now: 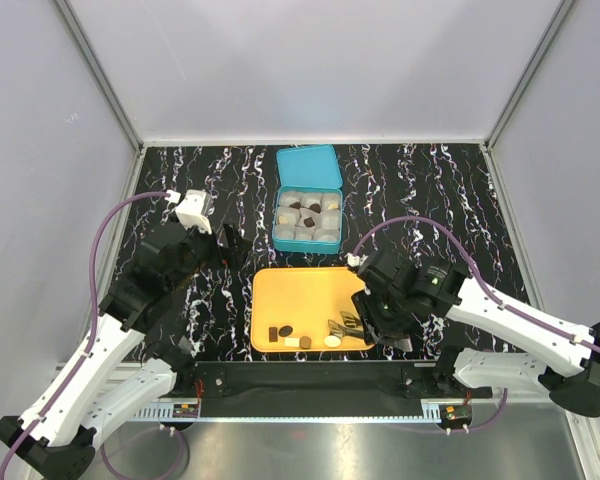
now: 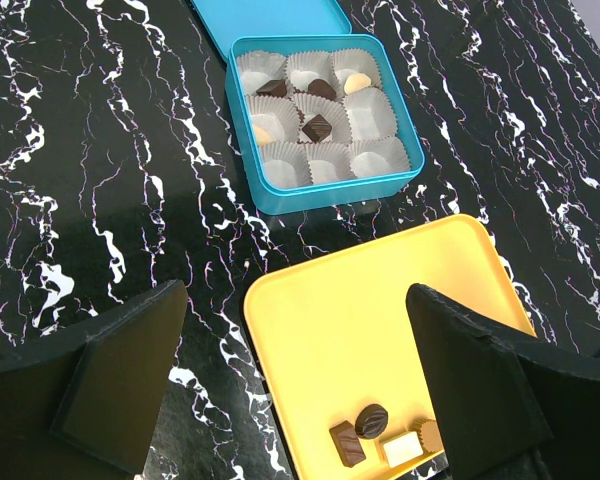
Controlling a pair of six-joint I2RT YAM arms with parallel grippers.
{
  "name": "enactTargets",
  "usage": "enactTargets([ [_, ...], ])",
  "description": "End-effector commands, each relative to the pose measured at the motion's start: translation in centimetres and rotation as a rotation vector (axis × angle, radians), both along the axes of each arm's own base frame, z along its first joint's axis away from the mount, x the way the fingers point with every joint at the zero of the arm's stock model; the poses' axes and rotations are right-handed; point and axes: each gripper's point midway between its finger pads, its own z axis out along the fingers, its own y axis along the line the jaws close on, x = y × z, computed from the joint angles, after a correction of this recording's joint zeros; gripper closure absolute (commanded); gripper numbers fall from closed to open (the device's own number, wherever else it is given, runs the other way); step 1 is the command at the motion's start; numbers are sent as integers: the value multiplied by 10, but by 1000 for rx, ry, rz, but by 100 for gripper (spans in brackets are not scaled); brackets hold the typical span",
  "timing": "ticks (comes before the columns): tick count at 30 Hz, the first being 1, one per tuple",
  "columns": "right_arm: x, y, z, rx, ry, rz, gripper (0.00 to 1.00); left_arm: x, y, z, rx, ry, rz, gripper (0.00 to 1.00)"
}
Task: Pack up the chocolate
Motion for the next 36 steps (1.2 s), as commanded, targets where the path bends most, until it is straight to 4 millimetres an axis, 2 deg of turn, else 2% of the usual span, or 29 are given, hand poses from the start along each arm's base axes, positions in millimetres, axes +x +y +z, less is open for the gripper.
enactTargets([
  [1,-2,9,3,35,9,-9,50,5,-2,7,-11,-36,-1,1],
  [15,-5,22,-6,48,67,-62,50,5,-2,7,-11,-36,-5,1],
  [24,-9,13,-13,-8,93,-104,50,4,-2,8,-14,-41,-5,1],
  [36,-8,3,-12,-40,75,-130,51,4,-2,7,-14,-38,-4,1],
])
